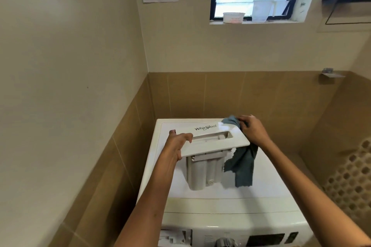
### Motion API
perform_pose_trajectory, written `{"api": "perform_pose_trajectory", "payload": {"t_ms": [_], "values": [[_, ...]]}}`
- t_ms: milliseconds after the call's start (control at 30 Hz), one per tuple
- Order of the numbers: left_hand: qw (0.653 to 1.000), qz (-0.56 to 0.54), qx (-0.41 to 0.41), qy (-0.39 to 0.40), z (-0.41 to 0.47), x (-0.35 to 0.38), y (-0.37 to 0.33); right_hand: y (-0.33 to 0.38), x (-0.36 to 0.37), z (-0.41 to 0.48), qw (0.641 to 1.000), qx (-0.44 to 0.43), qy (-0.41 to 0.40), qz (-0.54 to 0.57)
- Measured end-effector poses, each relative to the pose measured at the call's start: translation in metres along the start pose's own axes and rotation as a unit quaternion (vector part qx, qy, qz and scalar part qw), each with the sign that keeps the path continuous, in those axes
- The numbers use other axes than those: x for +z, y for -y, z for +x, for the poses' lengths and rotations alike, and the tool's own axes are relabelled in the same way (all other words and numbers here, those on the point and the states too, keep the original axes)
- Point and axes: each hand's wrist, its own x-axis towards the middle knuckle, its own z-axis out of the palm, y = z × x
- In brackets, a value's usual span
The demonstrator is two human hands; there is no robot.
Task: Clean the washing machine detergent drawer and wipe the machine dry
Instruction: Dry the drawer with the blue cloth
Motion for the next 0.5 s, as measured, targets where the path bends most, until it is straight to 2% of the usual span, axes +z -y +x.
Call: {"api": "perform_pose_trajectory", "payload": {"t_ms": [67, 133, 167, 233, 333, 433, 500], "values": [[1.000, 0.002, -0.004, 0.007, 0.003, -0.004, 0.004, -0.019, 0.005, -0.009, 0.997, 0.060, 0.014, 0.043], [1.000, 0.001, -0.004, -0.003, -0.002, -0.006, 0.003, -0.026, 0.007, -0.020, 0.974, 0.130, 0.013, 0.187], [1.000, 0.002, -0.001, -0.011, -0.003, -0.007, 0.003, -0.022, 0.006, -0.022, 0.964, 0.131, 0.000, 0.231], [1.000, 0.016, 0.005, -0.010, -0.001, -0.004, 0.004, -0.003, 0.003, -0.019, 0.968, 0.070, -0.039, 0.238], [1.000, 0.024, 0.007, -0.010, -0.001, 0.000, 0.003, 0.038, -0.008, -0.018, 0.984, -0.086, -0.063, 0.140], [0.999, 0.025, -0.005, -0.023, 0.006, -0.001, 0.003, 0.065, -0.003, -0.031, 0.978, -0.207, 0.024, -0.003], [0.999, 0.031, -0.008, -0.025, 0.009, -0.001, 0.002, 0.076, 0.008, -0.041, 0.953, -0.262, 0.070, -0.138]]}}
